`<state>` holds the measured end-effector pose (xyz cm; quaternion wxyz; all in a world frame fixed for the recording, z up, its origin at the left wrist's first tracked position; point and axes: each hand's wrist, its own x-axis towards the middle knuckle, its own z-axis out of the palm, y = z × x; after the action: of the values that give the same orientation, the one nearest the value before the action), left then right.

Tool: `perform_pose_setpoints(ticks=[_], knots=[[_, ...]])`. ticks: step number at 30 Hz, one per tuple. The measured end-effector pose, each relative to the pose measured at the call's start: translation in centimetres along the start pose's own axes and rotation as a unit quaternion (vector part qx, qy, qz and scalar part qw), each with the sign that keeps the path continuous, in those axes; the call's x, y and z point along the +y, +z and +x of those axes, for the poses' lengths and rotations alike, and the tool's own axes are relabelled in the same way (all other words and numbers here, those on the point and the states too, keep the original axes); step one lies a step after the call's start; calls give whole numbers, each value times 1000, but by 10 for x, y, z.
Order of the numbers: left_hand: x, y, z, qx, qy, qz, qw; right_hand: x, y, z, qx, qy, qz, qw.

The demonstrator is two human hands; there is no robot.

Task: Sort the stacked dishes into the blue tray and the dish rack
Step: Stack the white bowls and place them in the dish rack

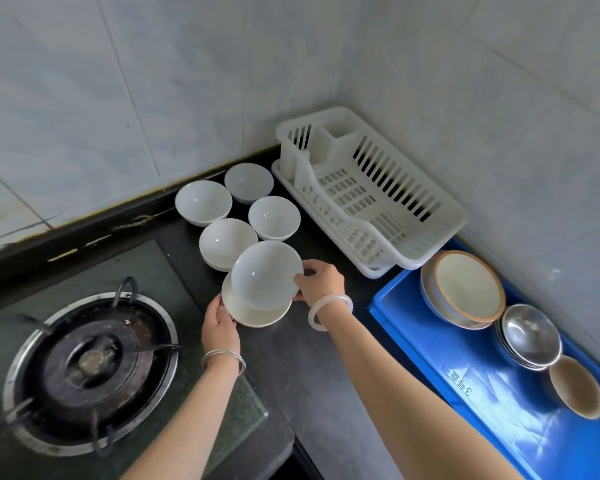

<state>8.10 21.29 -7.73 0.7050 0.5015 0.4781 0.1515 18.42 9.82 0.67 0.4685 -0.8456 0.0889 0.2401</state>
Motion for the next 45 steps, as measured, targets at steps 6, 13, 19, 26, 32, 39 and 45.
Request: perform_pose_setpoints(ticks=[6, 13, 19, 26, 32, 39, 45], knots=[[12, -8, 12, -20, 10, 15, 1000, -3, 16, -4, 8, 4, -98, 995], [13, -10, 20, -62, -5, 40, 997, 7, 18, 0, 28, 37, -99, 994], [16, -11, 19, -60, -27, 1, 998, 18, 20, 8, 24, 72, -67, 995], [27, -10, 15, -66, -67, -10, 996, 27, 17, 13, -98, 135, 71, 983], [35, -7, 9, -55, -56, 9, 997, 29, 17, 7, -113, 119, 134, 977], [80, 32, -1, -89, 5, 3, 996, 2, -29, 15, -73, 51, 206, 974], [139, 107, 8, -151, 48, 17, 987, -42, -87, 47, 0, -20, 253, 967]])
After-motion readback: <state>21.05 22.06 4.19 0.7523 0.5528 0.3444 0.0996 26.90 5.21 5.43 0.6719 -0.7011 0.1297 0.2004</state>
